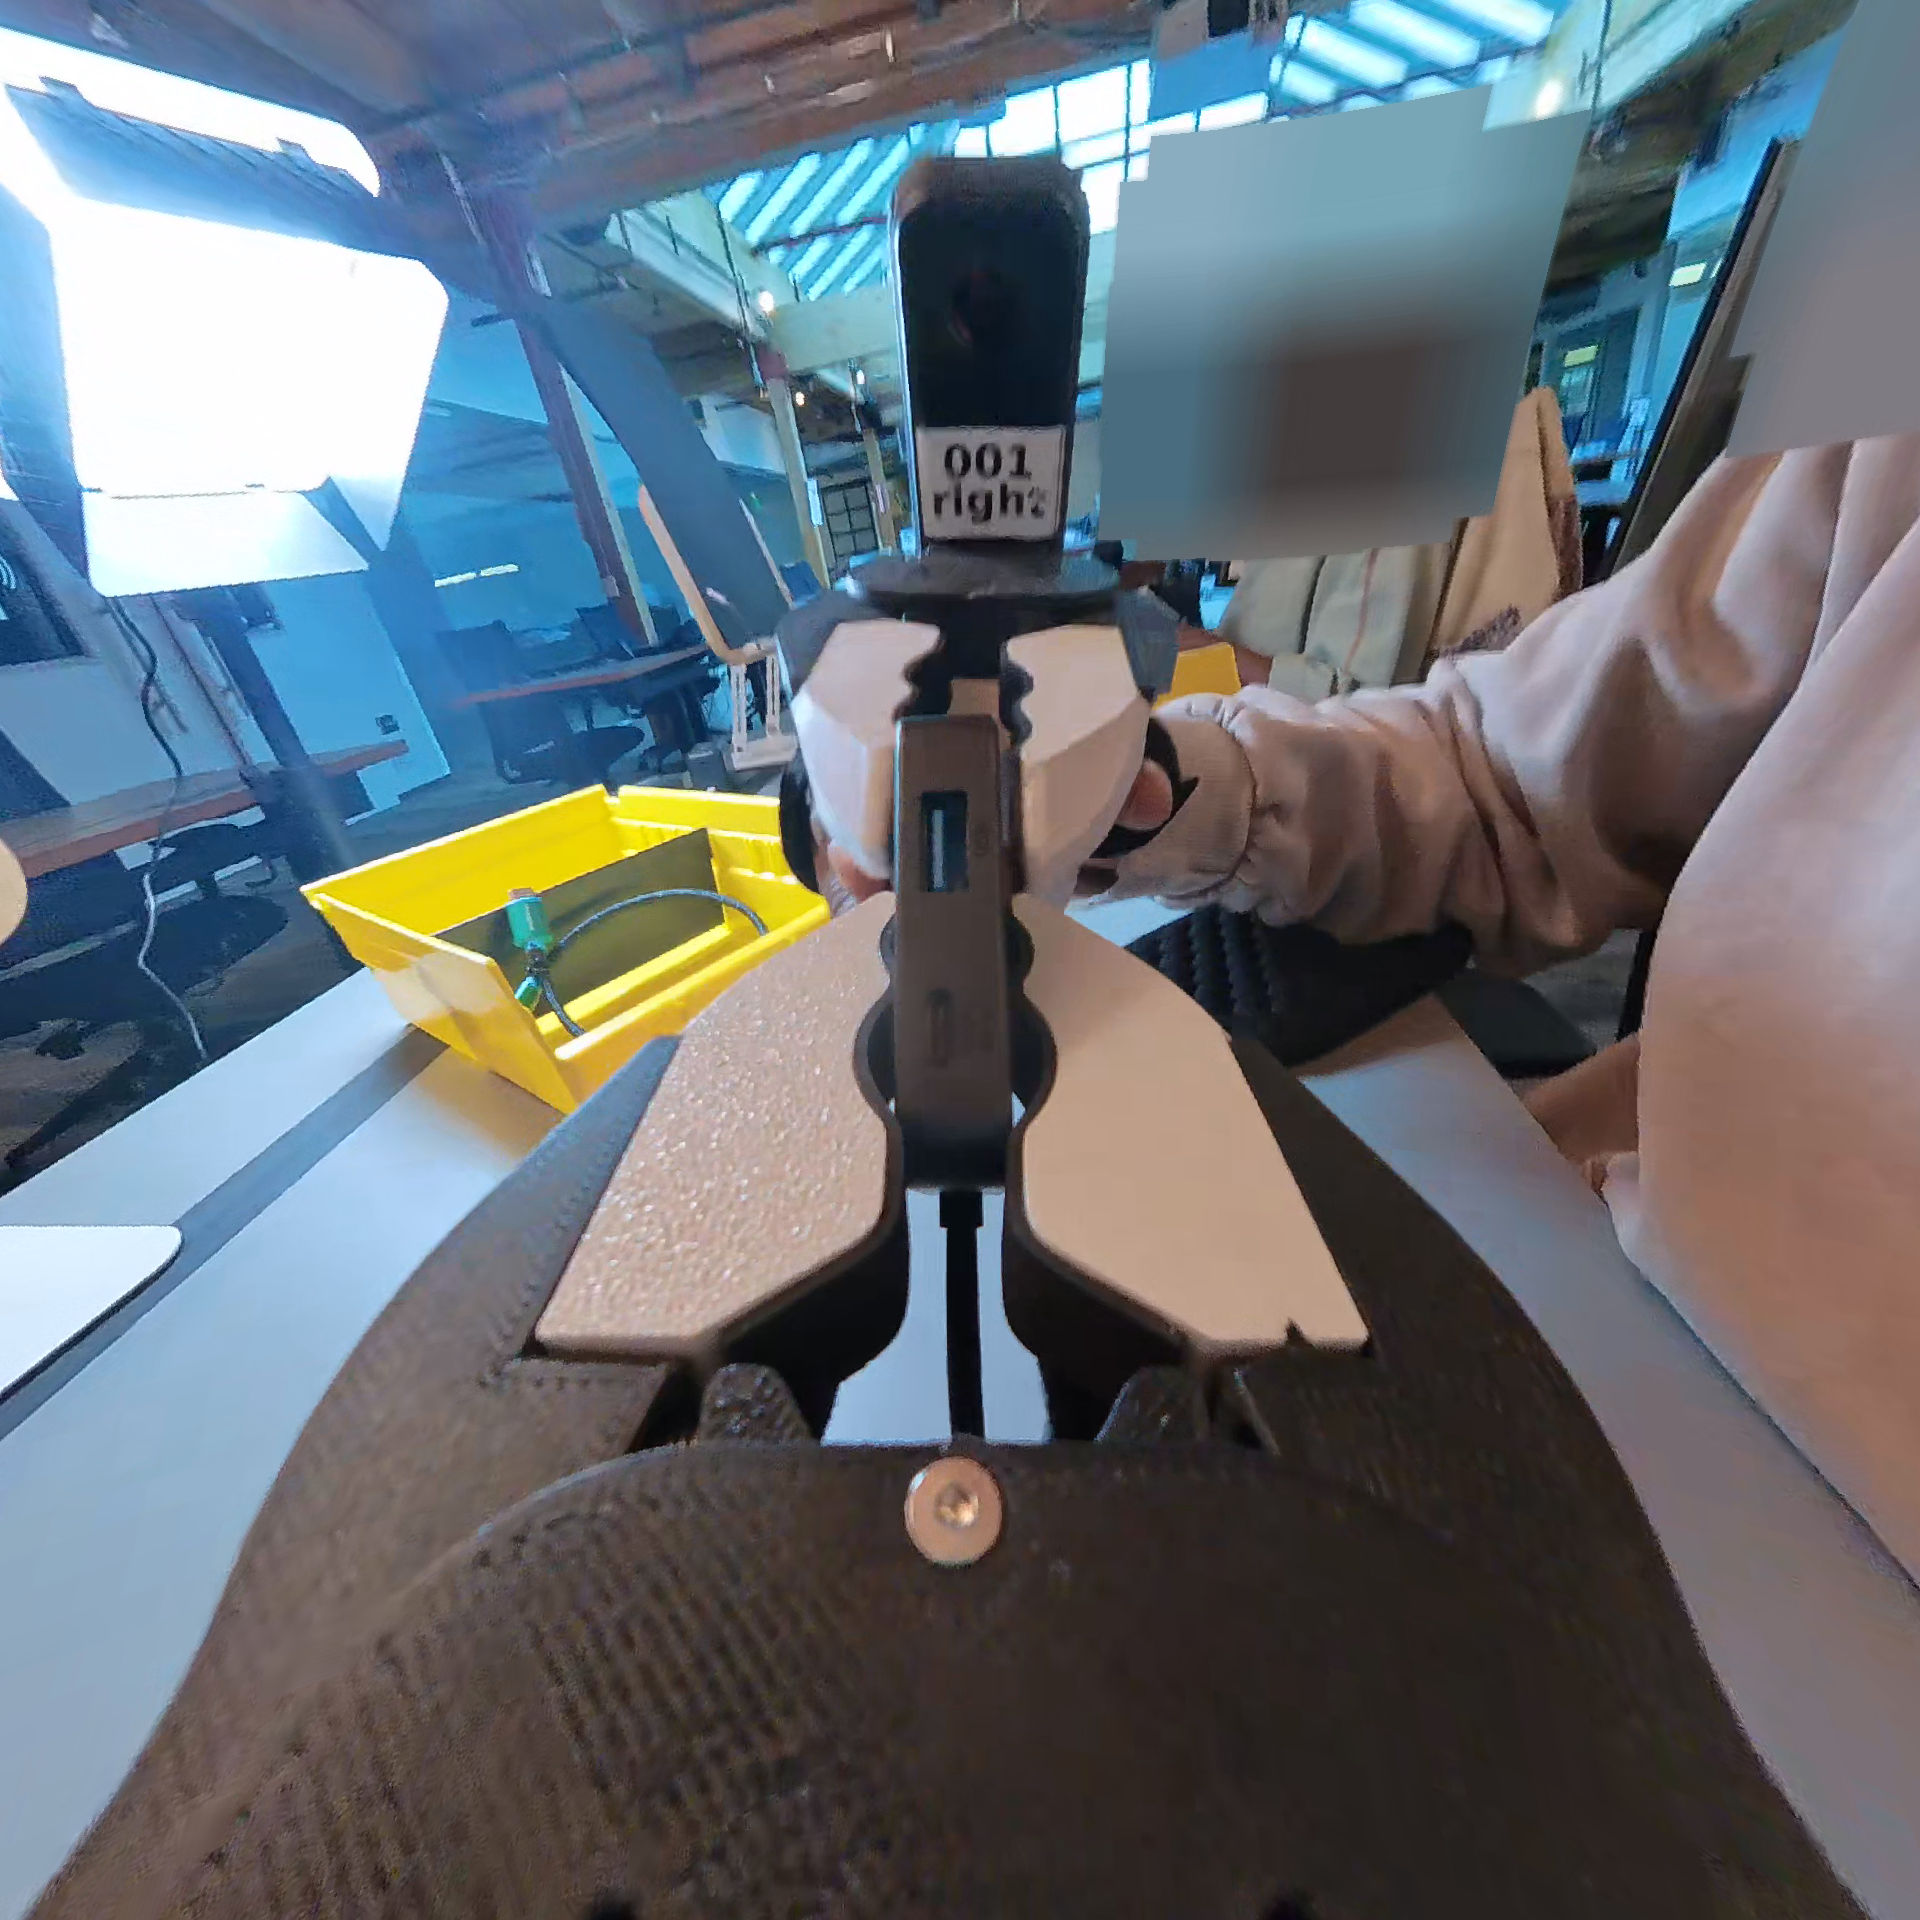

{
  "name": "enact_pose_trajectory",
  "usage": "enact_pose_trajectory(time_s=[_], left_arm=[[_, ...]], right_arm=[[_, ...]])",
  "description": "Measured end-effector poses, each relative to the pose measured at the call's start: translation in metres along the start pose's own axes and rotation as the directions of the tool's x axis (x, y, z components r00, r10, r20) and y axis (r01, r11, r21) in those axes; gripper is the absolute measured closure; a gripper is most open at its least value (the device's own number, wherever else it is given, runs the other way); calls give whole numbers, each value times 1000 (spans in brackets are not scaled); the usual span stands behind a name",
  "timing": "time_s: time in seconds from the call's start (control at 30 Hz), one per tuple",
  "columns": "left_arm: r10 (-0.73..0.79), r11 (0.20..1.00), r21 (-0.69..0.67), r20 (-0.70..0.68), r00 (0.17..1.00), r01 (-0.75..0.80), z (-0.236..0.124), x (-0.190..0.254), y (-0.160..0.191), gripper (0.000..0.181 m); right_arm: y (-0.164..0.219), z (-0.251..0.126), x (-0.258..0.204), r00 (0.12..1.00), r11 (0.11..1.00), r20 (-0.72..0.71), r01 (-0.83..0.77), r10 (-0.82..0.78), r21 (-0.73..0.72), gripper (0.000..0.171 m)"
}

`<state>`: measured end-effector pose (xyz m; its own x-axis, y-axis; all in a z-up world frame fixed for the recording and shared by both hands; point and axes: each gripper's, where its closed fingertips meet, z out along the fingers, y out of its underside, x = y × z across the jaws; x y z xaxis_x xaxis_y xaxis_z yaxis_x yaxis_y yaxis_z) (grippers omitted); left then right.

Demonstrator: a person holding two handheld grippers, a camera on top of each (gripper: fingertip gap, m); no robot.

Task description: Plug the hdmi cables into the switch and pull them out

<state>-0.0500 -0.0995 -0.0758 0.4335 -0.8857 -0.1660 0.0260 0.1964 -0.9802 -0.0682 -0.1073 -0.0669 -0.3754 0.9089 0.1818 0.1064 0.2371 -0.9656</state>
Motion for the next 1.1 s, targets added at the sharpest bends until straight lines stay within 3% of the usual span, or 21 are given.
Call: enact_pose_trajectory(time_s=[0.2,0.33,0.43,0.53,0.6,0.7,0.9,1.1], left_arm=[[79,993,-86,25,997,-77,6,2,11,165],[130,990,-82,215,968,-115,-12,-34,5,163],[173,985,-89,361,917,-151,-32,-63,5,168],[131,990,-106,408,904,-96,-40,-77,16,176],[127,989,-115,394,910,-89,-39,-76,19,181],[131,988,-132,381,915,-86,-34,-72,23,181],[161,978,-185,377,912,-97,-33,-71,31,181],[104,983,-183,434,895,-26,-41,-85,35,181]], right_arm=[[3,-17,-2,998,994,-23,62,-64,-91,158],[-31,-73,38,968,987,-210,110,-134,-119,157],[-50,-136,94,854,962,-460,157,-245,-221,157],[-49,-198,160,670,904,-632,145,-388,-402,157],[-33,-235,205,551,824,-660,95,-511,-559,157],[13,-270,258,501,745,-646,-4,-576,-667,157],[121,-305,302,533,752,-753,-290,-387,-592,151],[100,-316,298,458,896,-875,-306,-158,-322,146]])
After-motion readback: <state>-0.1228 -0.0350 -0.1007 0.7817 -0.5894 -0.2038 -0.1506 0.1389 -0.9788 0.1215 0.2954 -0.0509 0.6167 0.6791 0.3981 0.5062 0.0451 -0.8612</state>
